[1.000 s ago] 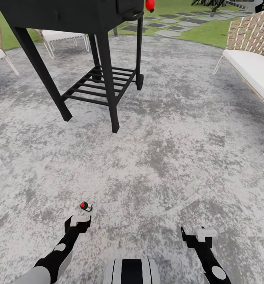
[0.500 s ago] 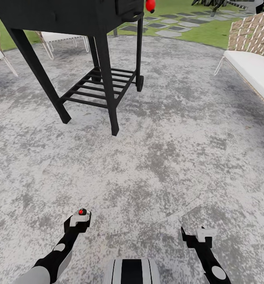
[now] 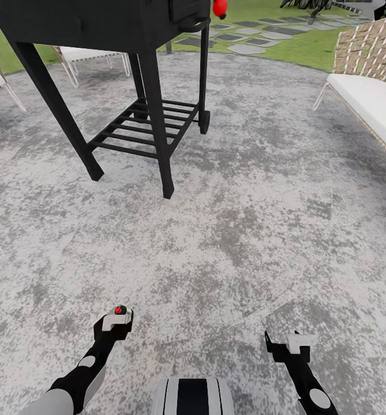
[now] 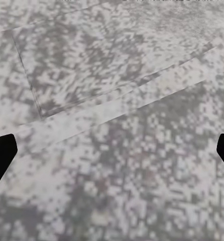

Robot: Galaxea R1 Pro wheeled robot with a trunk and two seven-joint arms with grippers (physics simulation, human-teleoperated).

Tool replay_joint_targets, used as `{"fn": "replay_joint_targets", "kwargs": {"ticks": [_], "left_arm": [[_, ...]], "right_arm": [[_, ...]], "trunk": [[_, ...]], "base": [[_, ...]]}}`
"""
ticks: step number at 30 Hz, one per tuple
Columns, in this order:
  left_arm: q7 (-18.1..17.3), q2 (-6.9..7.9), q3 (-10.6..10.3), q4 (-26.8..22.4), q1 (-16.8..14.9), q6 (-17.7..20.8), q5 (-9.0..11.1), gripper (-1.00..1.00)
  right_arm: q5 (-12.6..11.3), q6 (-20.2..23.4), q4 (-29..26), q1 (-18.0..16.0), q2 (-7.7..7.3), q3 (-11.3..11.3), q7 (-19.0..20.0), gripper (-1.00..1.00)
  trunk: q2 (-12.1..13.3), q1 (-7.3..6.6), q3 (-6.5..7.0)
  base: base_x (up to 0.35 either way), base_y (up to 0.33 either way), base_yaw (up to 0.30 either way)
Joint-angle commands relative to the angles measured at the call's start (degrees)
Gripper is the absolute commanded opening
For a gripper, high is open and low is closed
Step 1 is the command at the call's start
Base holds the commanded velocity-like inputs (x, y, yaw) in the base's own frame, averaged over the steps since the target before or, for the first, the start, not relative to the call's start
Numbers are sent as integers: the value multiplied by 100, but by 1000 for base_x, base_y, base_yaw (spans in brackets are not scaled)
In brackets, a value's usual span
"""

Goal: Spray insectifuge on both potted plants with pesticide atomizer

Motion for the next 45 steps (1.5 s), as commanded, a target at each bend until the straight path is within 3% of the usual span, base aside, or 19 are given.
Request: {"fn": "replay_joint_targets", "kwargs": {"ticks": [1, 45], "left_arm": [[-6, -3, 38, 6, -3, -20, -35, 100], [-6, 12, 39, 7, -3, -28, -32, 100]], "right_arm": [[5, -15, 3, -2, -1, 6, -21, 100], [5, -18, 26, -2, -1, 15, -21, 100]], "trunk": [[-1, -1, -3], [-1, -1, 50]], "base": [[2, 0, 0], [12, 0, -11]]}}
